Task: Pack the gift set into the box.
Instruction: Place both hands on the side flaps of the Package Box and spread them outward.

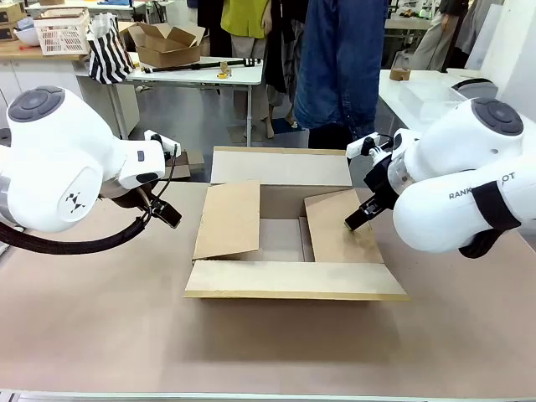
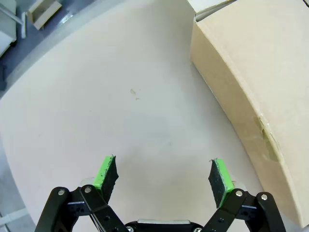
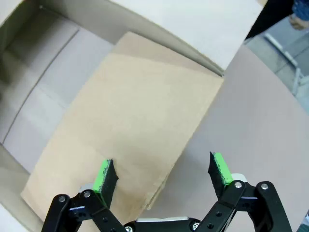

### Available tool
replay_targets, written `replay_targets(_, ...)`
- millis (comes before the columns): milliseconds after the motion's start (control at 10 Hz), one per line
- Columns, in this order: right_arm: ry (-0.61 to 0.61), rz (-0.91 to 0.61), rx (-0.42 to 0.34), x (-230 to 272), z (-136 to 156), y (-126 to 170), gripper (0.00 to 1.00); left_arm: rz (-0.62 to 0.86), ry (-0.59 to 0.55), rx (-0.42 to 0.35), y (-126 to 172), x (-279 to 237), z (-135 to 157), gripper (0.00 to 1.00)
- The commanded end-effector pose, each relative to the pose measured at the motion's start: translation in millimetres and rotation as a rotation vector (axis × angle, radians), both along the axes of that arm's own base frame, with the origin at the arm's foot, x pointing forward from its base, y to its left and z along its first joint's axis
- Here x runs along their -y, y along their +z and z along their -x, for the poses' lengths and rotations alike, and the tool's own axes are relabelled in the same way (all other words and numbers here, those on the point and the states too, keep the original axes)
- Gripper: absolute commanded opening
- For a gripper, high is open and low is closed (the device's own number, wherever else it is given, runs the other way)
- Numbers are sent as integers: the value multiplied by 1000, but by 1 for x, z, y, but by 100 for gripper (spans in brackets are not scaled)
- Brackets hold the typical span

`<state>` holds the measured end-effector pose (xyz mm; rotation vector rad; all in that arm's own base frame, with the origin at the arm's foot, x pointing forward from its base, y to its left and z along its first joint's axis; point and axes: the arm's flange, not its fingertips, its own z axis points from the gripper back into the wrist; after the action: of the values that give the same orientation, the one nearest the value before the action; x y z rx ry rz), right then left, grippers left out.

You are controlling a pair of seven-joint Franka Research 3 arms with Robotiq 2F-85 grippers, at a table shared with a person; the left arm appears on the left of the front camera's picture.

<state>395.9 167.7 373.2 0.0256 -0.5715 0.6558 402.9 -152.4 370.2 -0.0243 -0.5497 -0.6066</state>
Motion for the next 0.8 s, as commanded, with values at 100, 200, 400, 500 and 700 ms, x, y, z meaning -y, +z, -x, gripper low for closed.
replay_targets(100,-1,-1,0,0,0,0,100,0,1,0,0,0,0,100)
replay_targets(200,-1,-1,0,0,0,0,100,0,1,0,0,0,0,100)
replay_targets(400,-1,-1,0,0,0,0,100,0,1,0,0,0,0,100)
replay_targets(500,-1,-1,0,0,0,0,100,0,1,0,0,0,0,100)
replay_targets(700,-10,-34,8,-2,9,32,100,-9,-9,9,31,3,8,100)
